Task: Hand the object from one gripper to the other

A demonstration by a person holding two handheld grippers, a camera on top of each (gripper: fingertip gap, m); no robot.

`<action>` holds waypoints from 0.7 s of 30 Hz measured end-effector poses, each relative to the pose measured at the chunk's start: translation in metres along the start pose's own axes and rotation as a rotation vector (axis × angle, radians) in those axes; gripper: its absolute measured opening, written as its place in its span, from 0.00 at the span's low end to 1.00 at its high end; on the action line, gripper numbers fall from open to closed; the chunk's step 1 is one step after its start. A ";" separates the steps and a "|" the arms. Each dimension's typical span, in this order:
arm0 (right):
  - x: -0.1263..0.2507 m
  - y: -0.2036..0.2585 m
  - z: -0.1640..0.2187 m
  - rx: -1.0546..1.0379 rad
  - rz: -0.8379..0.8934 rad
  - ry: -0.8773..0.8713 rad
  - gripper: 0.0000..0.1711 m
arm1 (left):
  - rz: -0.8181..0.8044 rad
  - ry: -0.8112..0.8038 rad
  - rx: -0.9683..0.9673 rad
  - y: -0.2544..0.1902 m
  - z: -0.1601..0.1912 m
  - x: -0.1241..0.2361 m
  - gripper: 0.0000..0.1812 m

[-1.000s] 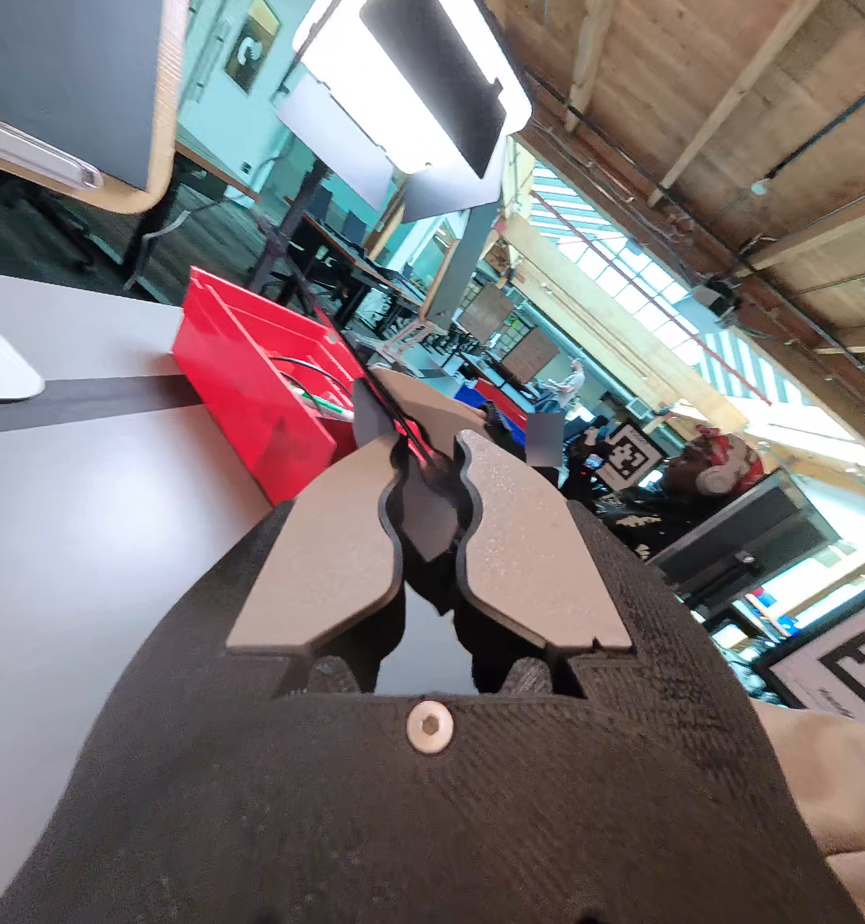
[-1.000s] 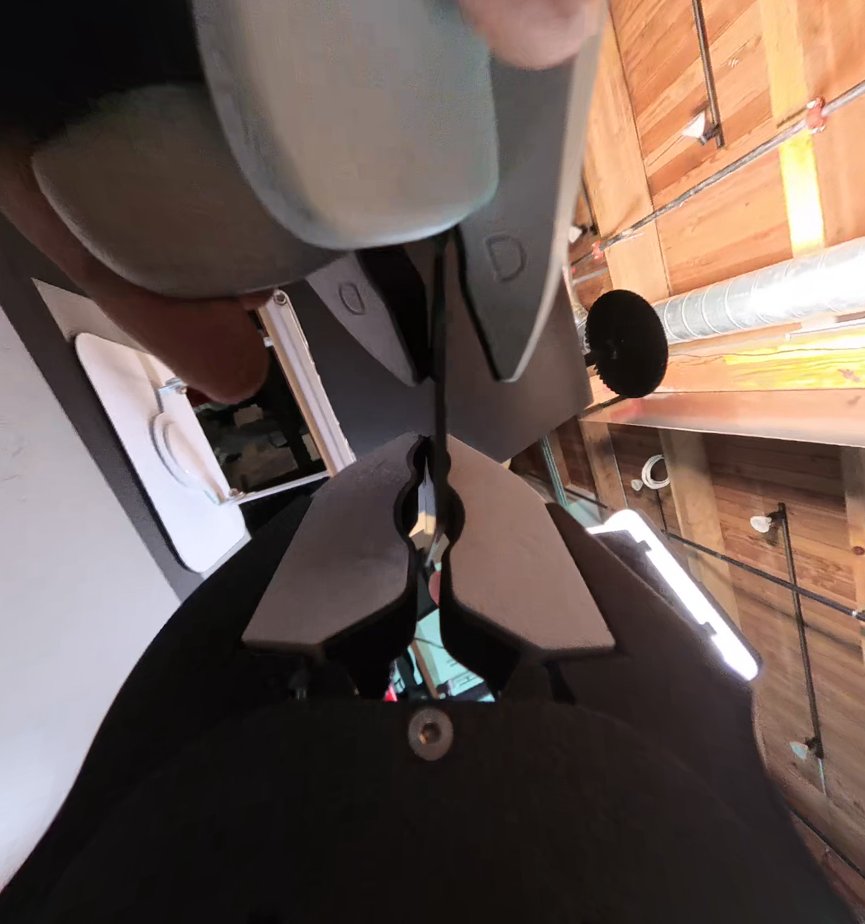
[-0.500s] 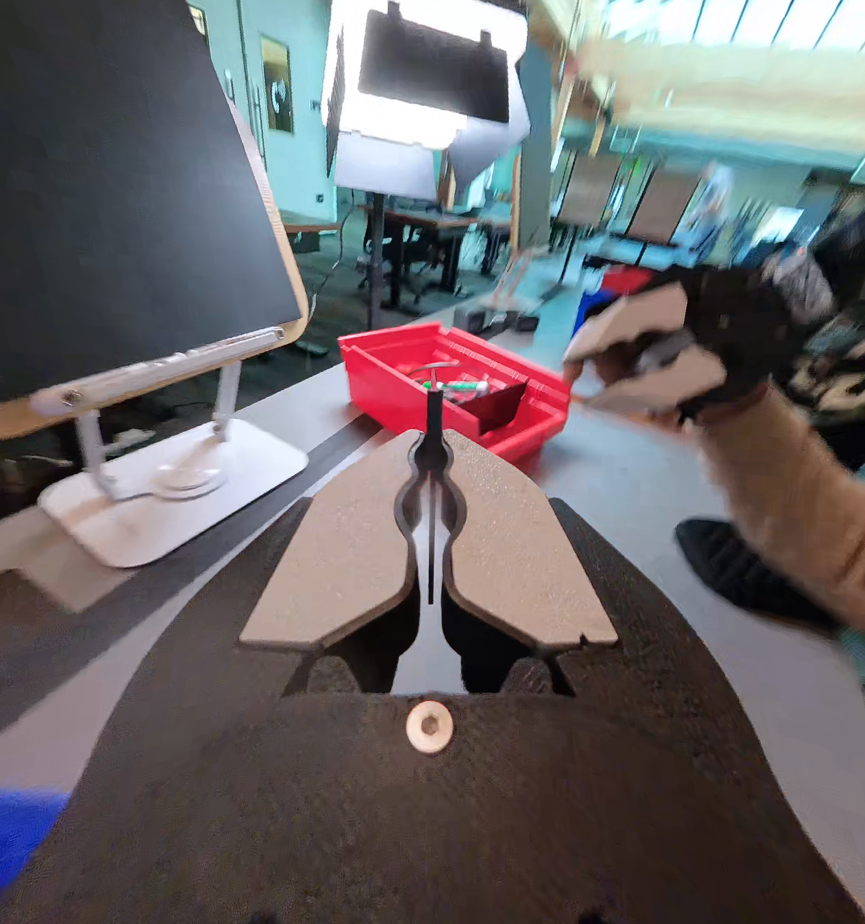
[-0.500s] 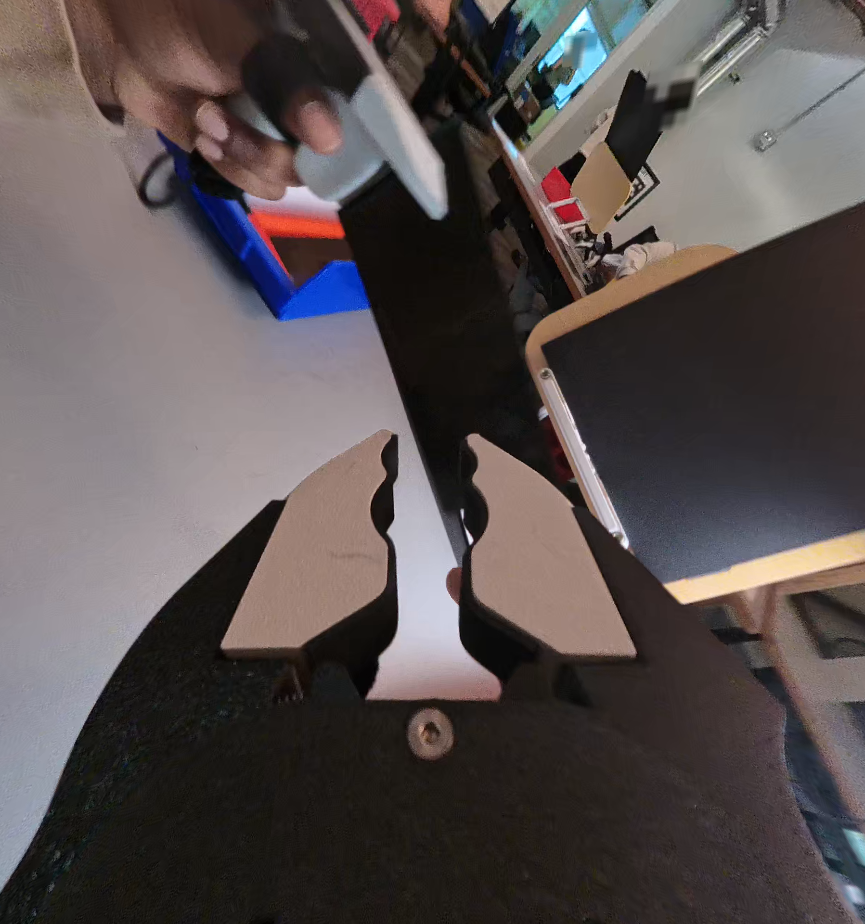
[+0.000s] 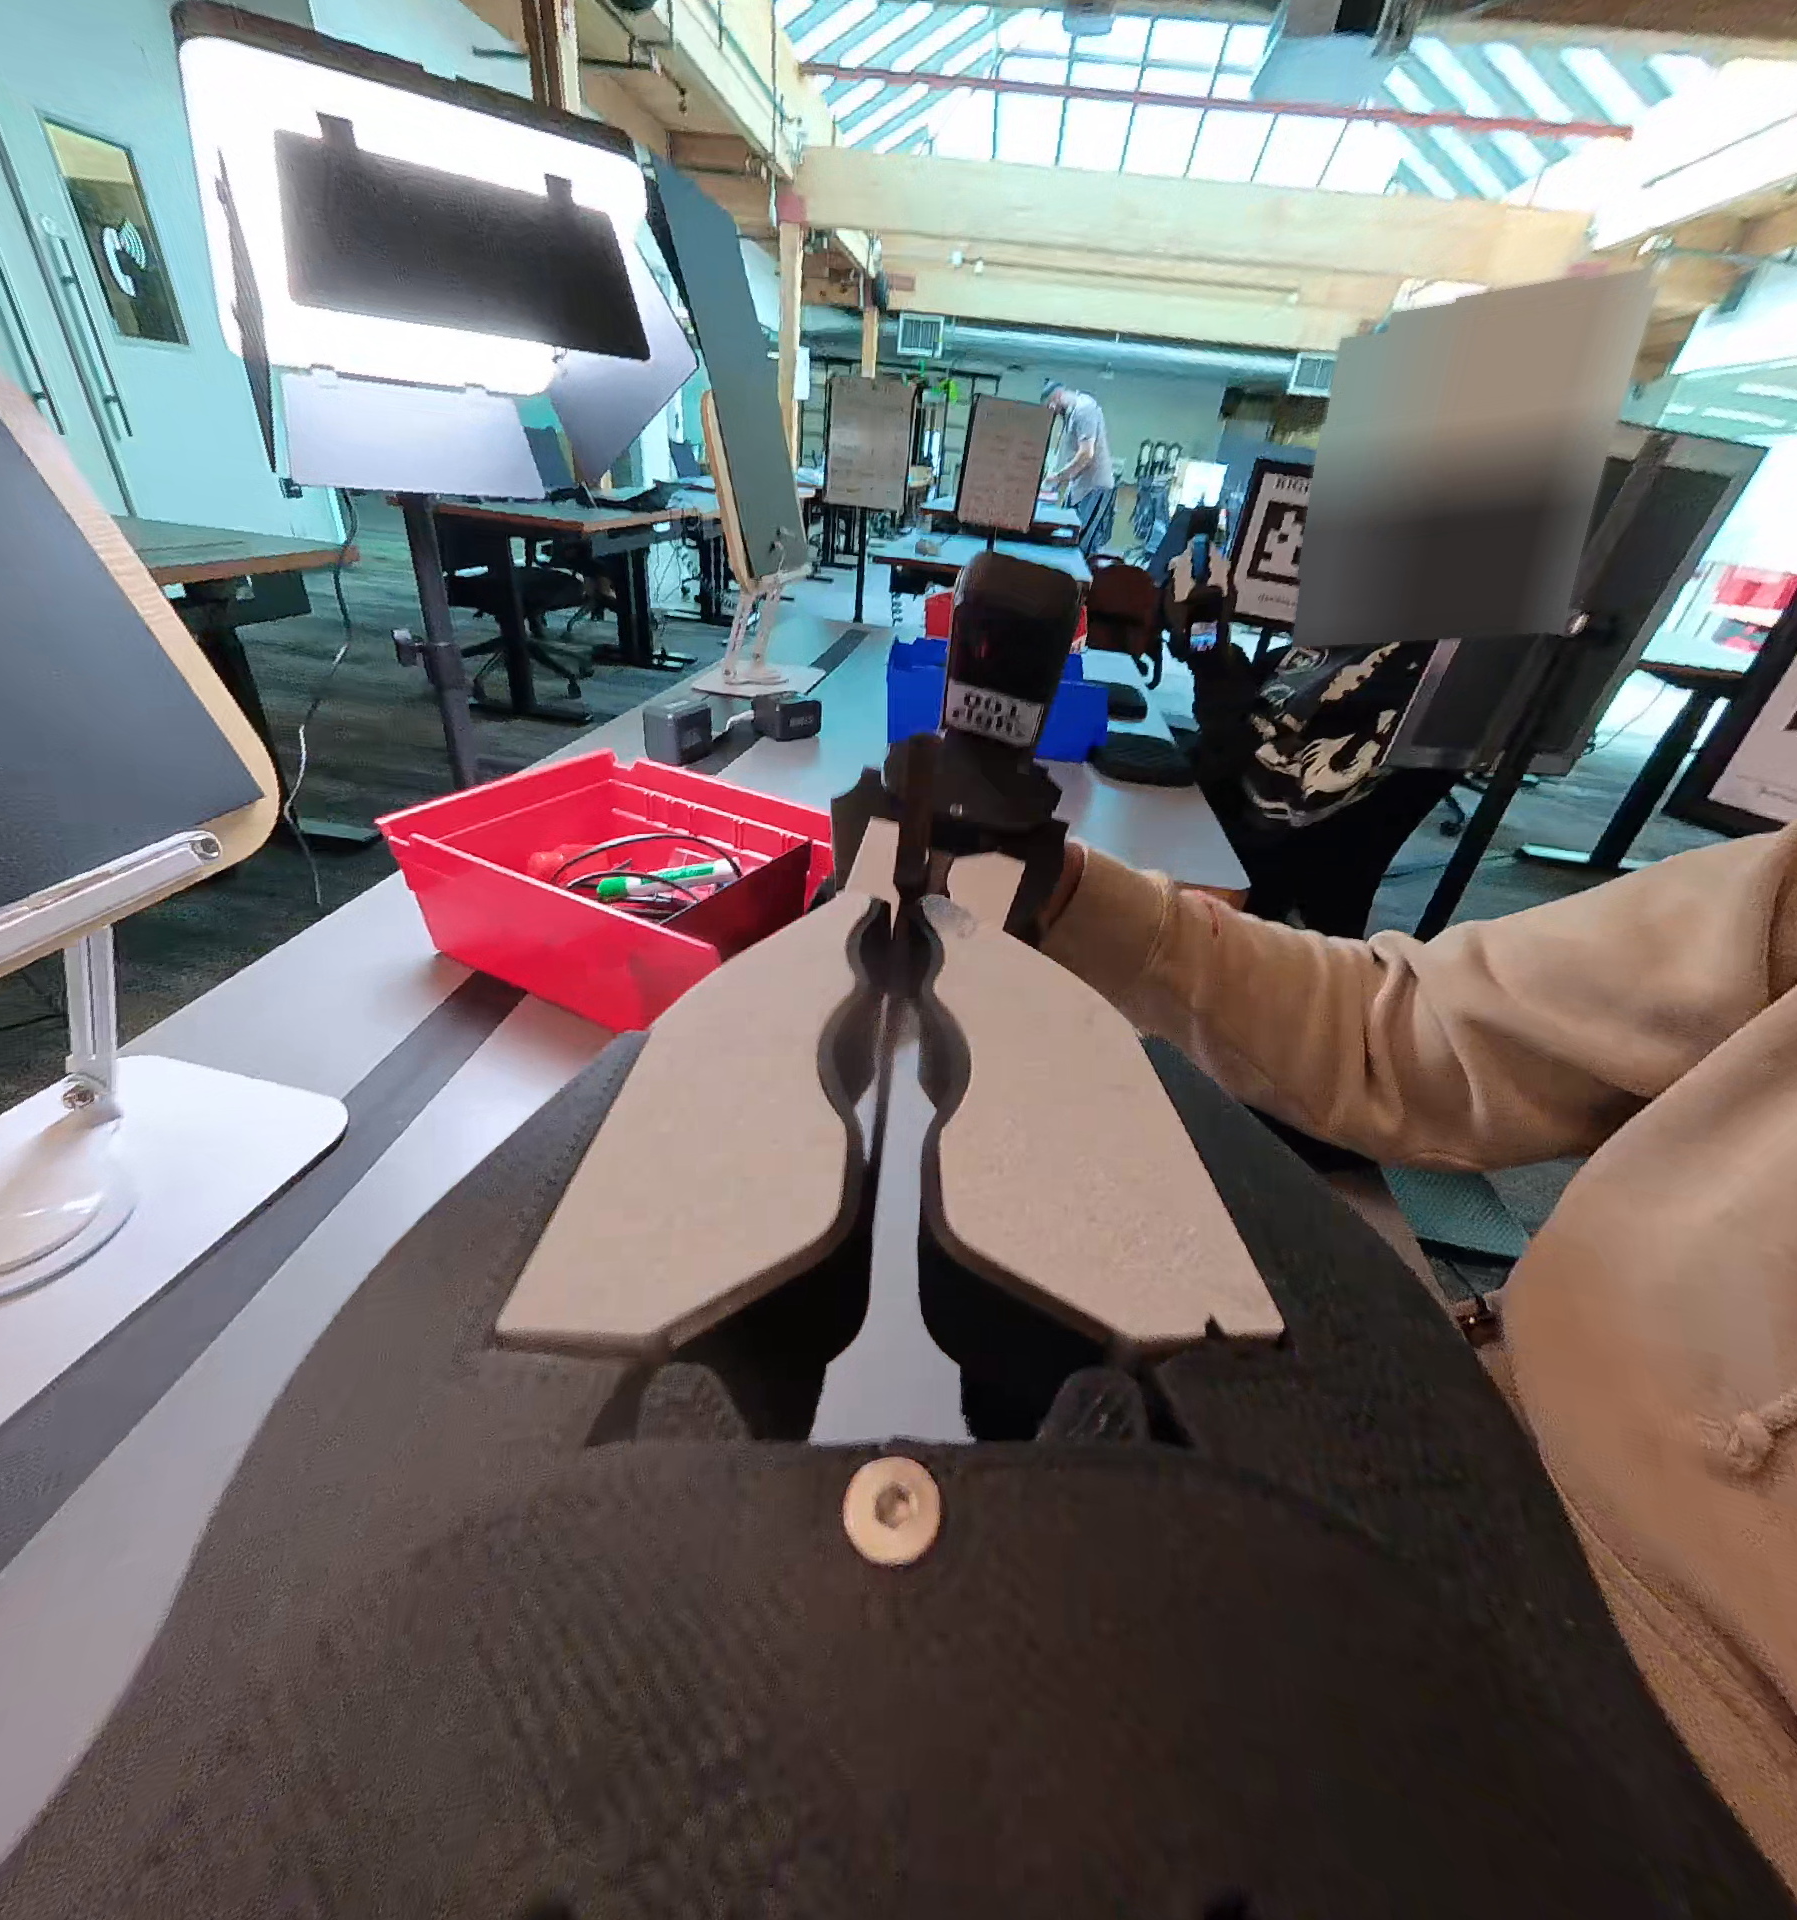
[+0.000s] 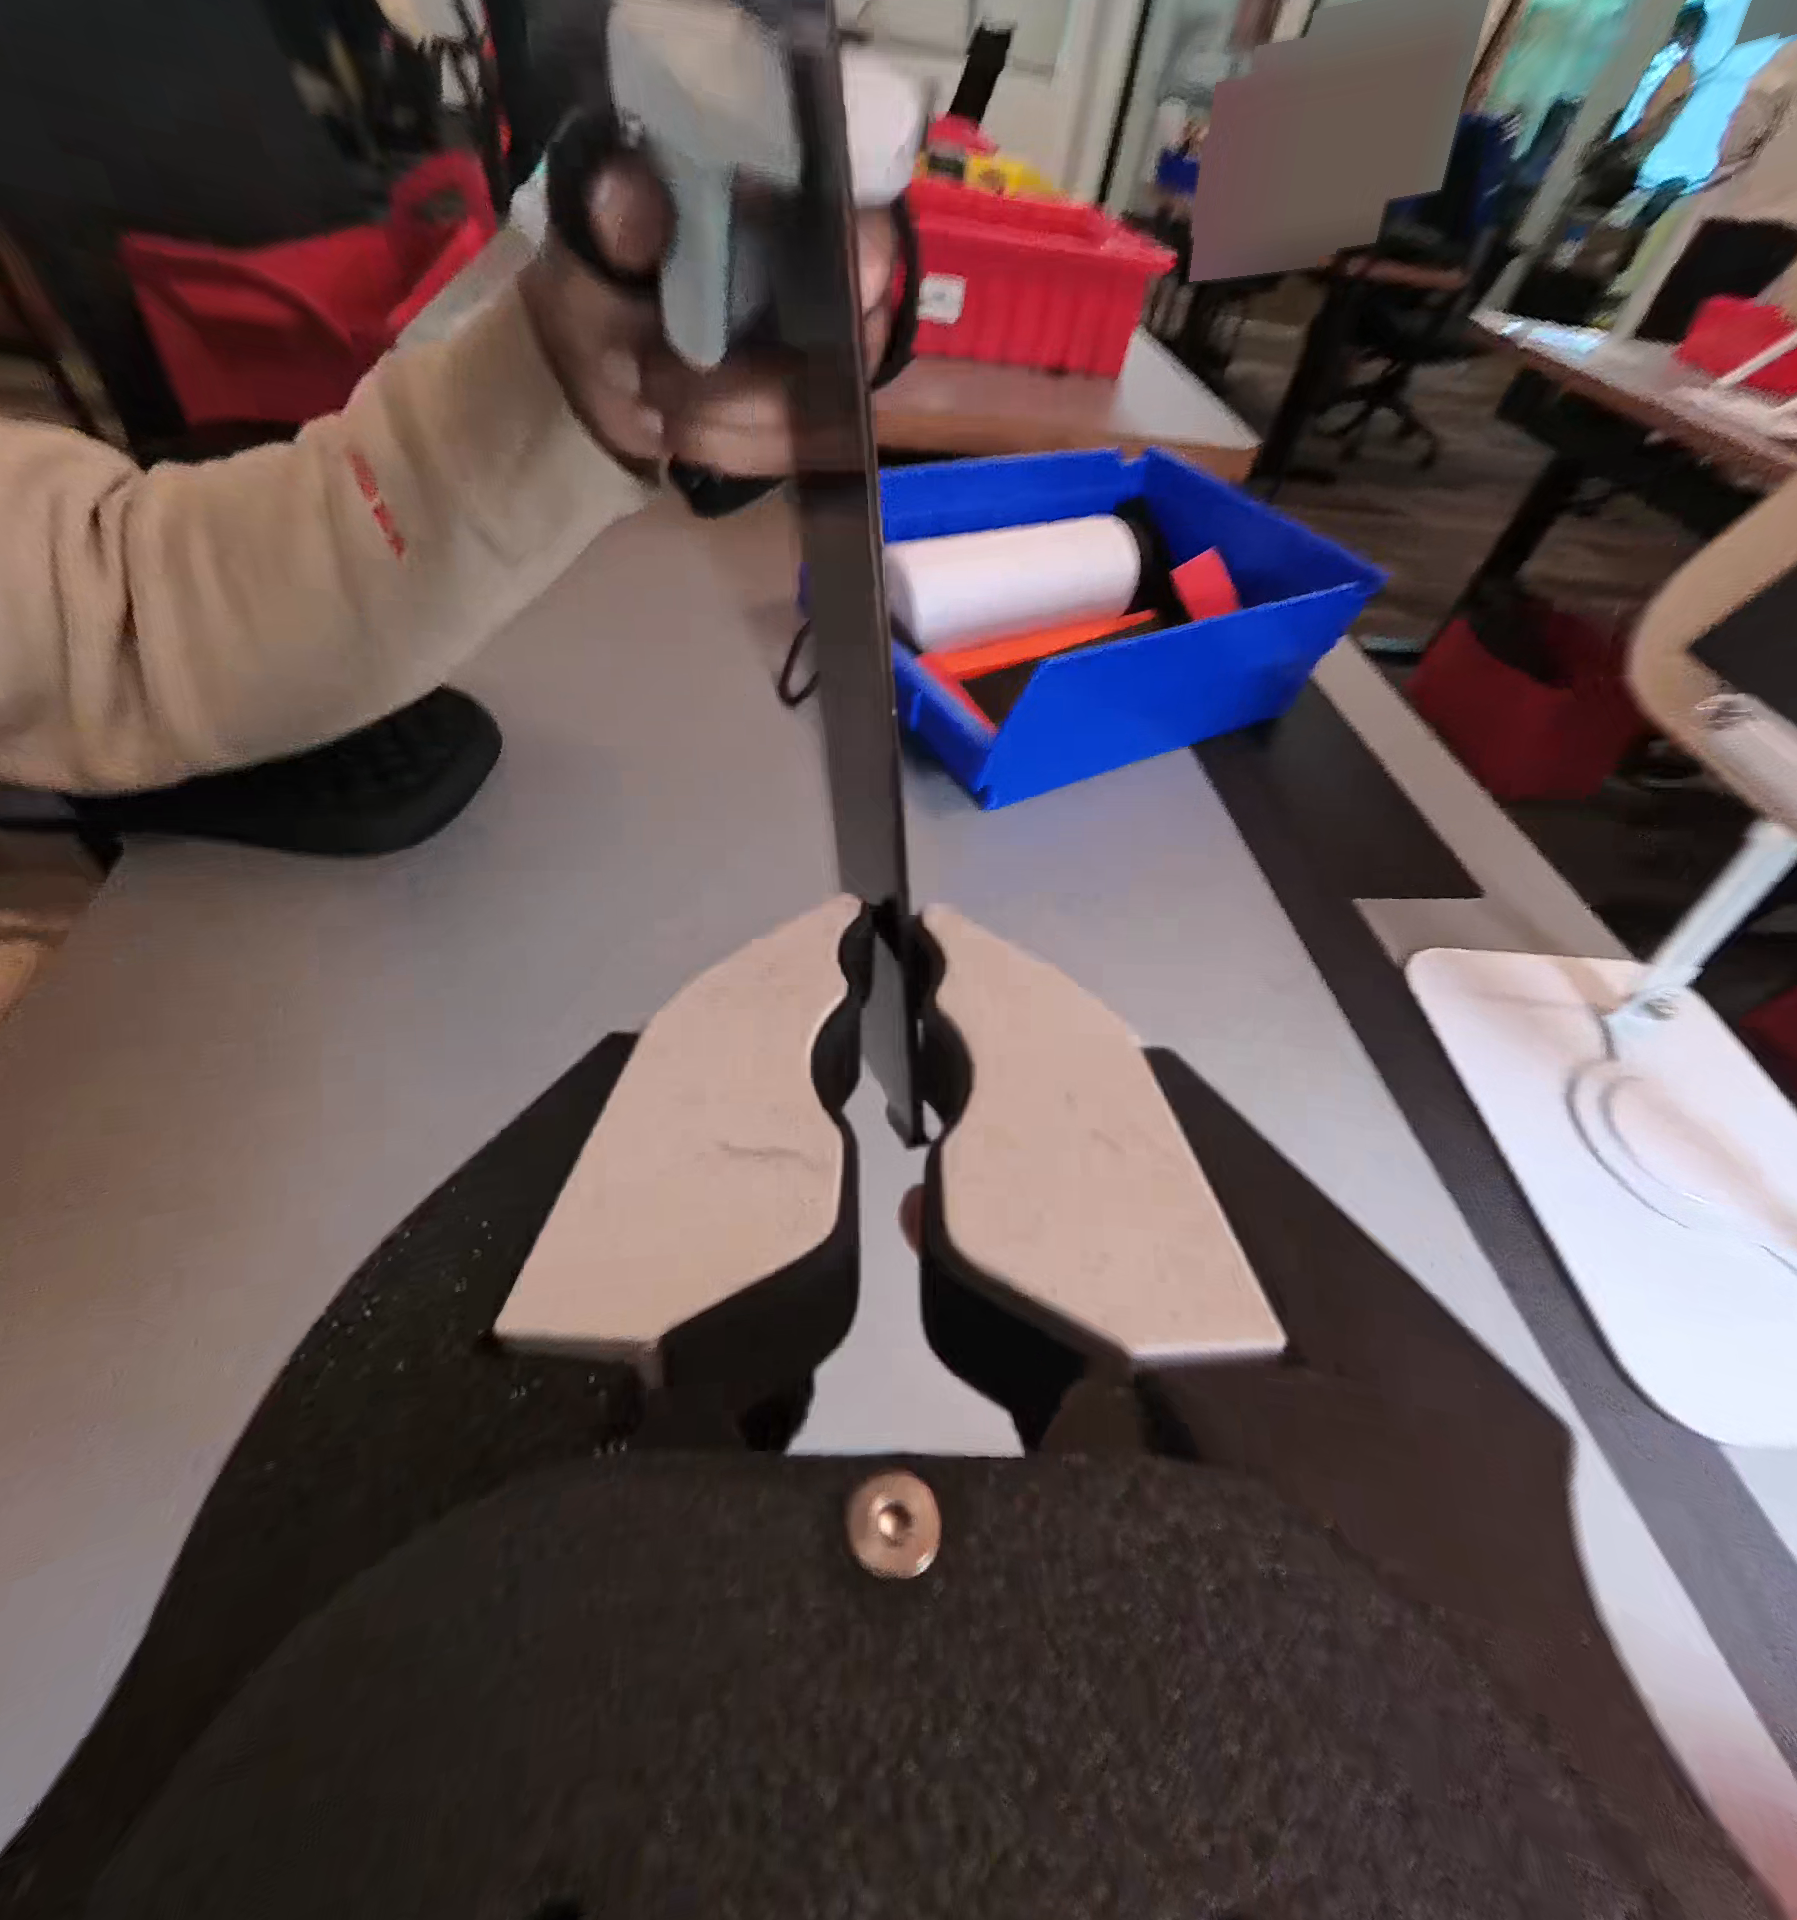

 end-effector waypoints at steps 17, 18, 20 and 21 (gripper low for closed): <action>0.105 -0.016 -0.102 -0.175 -0.020 -1.074 0.01 | 0.091 -0.211 0.193 -0.008 0.018 -0.061 0.18; 0.104 -0.015 -0.104 -0.179 -0.017 -1.092 0.01 | 0.115 -0.206 0.213 -0.014 0.024 -0.070 0.18; 0.098 -0.013 -0.106 -0.196 -0.025 -1.116 0.01 | 0.103 -0.247 0.206 -0.020 0.026 -0.082 0.19; 0.091 -0.012 -0.106 -0.211 -0.041 -1.119 0.01 | 0.080 -0.290 0.188 -0.022 0.022 -0.083 0.19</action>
Point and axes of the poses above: each gripper's, where its closed fingertips meet, x back along the fingers, z out of its underside, y = z × x across the jaws, the point moved 1 cm from there along x, back along the fingers, and after that the axes turned 6 degrees about -z, right-handed, at the moved point
